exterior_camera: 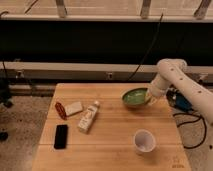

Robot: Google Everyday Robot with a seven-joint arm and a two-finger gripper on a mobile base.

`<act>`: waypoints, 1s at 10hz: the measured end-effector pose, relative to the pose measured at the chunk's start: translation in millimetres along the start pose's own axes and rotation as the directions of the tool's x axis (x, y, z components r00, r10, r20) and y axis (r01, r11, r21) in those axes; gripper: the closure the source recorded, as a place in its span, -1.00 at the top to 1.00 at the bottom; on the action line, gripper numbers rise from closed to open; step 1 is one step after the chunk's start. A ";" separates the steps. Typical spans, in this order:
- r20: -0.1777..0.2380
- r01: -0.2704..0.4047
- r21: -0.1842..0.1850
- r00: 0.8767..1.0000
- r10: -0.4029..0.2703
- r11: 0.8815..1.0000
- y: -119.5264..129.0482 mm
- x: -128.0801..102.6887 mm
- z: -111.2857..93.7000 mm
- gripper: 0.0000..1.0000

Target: Pick up the ceramic bowl

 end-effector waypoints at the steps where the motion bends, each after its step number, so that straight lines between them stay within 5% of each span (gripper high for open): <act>1: 0.000 0.000 0.000 1.000 0.000 1.000 -0.1 0.0 -0.4 -1.00; 10: -0.001 -0.004 -0.008 1.000 0.004 1.000 0.8 -0.6 -7.5 -1.00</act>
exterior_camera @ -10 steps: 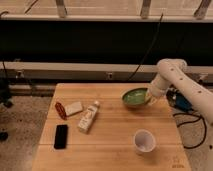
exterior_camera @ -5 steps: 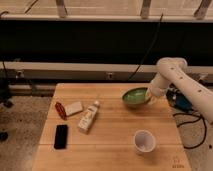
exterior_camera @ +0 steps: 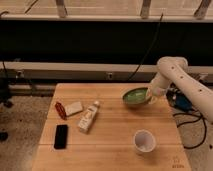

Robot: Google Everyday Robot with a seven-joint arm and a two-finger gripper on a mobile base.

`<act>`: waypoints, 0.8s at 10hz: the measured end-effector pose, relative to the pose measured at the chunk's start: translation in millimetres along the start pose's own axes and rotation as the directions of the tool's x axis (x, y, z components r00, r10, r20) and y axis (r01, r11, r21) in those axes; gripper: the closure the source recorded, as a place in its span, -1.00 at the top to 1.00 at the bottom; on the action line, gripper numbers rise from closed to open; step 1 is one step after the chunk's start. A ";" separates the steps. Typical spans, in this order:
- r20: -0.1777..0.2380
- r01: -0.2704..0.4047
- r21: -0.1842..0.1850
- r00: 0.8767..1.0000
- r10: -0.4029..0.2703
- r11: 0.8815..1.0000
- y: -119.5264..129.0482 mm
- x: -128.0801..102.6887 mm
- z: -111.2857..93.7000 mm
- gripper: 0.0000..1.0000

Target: Pick up the ceramic bowl

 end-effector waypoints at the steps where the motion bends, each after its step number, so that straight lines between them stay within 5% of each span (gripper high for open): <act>1: 0.000 -0.001 -0.001 1.000 0.001 1.000 0.2 -0.1 -0.4 -1.00; 8: 0.000 -0.007 -0.006 1.000 0.007 1.000 1.8 -0.4 -5.4 -1.00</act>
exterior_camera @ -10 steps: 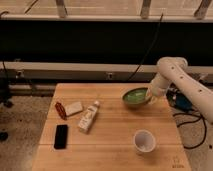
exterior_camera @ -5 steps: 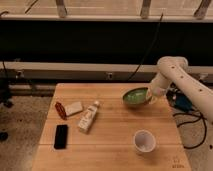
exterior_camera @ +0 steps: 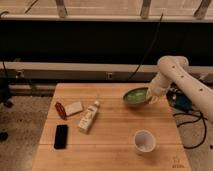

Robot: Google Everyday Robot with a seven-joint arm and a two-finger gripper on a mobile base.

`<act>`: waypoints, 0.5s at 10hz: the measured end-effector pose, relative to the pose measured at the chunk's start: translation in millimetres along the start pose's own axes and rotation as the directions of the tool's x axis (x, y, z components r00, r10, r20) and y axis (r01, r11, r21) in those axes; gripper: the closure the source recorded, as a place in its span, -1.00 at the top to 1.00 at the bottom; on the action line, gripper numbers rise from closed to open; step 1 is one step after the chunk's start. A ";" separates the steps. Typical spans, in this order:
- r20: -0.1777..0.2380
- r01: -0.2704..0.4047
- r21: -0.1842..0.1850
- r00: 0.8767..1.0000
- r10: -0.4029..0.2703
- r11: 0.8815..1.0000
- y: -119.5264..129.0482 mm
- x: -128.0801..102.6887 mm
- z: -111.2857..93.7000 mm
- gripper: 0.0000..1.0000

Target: Pick up the ceramic bowl

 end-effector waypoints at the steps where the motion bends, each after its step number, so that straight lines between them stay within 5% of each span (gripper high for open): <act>1: 0.000 -0.001 -0.001 1.000 0.001 1.000 0.2 -0.1 -0.7 -1.00; 5: -0.001 -0.004 -0.002 1.000 0.004 1.000 0.4 -0.1 -2.7 -1.00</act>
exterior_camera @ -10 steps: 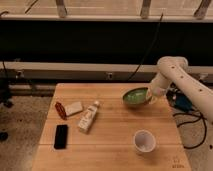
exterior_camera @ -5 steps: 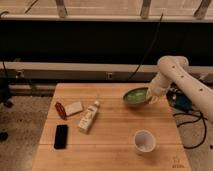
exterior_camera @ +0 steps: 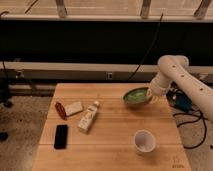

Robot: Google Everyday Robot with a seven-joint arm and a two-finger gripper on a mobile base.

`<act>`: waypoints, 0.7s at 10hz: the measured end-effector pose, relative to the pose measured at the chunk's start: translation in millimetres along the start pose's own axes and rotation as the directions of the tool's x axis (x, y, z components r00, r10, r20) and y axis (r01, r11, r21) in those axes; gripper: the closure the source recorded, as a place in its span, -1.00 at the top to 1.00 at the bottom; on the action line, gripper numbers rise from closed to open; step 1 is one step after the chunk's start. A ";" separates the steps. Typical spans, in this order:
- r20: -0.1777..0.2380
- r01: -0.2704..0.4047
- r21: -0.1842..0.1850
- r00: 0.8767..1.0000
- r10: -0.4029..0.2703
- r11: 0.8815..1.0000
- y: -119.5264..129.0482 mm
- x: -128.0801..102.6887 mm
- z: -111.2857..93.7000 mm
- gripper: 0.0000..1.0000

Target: Pick up the ceramic bowl

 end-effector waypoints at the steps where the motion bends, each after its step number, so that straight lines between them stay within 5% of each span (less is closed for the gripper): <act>1: 0.001 -0.001 -0.003 1.000 0.001 1.000 0.9 -0.4 -1.0 -1.00; 7: -0.001 -0.008 -0.005 1.000 0.008 1.000 1.7 -0.4 -4.3 -1.00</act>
